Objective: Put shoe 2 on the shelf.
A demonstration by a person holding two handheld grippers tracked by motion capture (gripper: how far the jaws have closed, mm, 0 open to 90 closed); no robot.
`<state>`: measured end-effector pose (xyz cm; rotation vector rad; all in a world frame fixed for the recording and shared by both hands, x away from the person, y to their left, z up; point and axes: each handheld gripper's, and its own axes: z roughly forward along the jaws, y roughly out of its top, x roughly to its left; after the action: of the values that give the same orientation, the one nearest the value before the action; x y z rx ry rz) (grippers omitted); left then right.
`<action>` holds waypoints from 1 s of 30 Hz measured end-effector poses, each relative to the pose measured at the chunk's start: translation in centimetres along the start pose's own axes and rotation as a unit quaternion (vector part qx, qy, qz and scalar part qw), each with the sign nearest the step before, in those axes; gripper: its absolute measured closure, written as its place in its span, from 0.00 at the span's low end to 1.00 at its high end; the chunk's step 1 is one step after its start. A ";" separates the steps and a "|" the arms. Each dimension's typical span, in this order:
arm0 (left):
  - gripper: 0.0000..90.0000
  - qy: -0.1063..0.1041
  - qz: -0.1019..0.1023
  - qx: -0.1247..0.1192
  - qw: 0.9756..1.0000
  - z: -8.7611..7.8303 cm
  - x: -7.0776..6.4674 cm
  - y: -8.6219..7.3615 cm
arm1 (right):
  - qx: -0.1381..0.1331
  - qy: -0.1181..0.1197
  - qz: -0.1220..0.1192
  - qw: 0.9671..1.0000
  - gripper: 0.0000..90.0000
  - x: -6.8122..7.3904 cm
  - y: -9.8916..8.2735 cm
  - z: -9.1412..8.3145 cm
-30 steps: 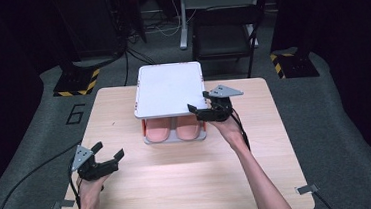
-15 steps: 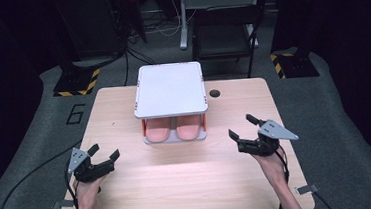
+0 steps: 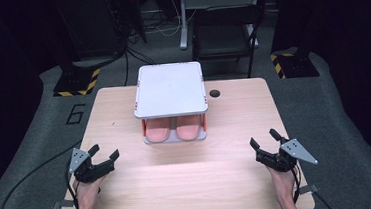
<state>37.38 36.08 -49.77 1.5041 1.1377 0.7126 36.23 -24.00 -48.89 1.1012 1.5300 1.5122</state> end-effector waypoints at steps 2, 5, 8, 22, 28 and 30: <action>0.14 0.002 -0.002 -0.004 1.000 -0.1 0.1 0.1 | 0.007 -0.006 0.000 1.000 0.17 -0.1 -0.3 0.0; 0.15 0.009 -0.007 -0.013 1.000 -0.1 0.3 0.2 | 0.011 -0.013 -0.010 1.000 0.17 -0.1 -0.4 0.0; 0.15 0.009 -0.009 -0.010 1.000 -0.1 0.5 0.3 | 0.014 -0.013 -0.012 1.000 0.17 0.0 -0.5 0.0; 0.16 0.003 -0.002 -0.005 1.000 0.1 -0.1 0.4 | 0.026 -0.009 -0.019 0.999 0.17 0.1 -0.8 0.2; 0.16 0.003 -0.004 -0.004 1.000 0.1 0.0 0.4 | 0.026 -0.013 -0.020 0.999 0.17 0.1 -0.9 0.3; 0.16 0.005 -0.004 -0.002 1.000 0.1 -0.1 0.4 | 0.026 -0.012 -0.019 0.999 0.17 0.1 -0.9 0.3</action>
<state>37.56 36.00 -49.37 1.4925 1.1480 0.7174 36.36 -23.73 -49.81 1.1097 1.5736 1.4353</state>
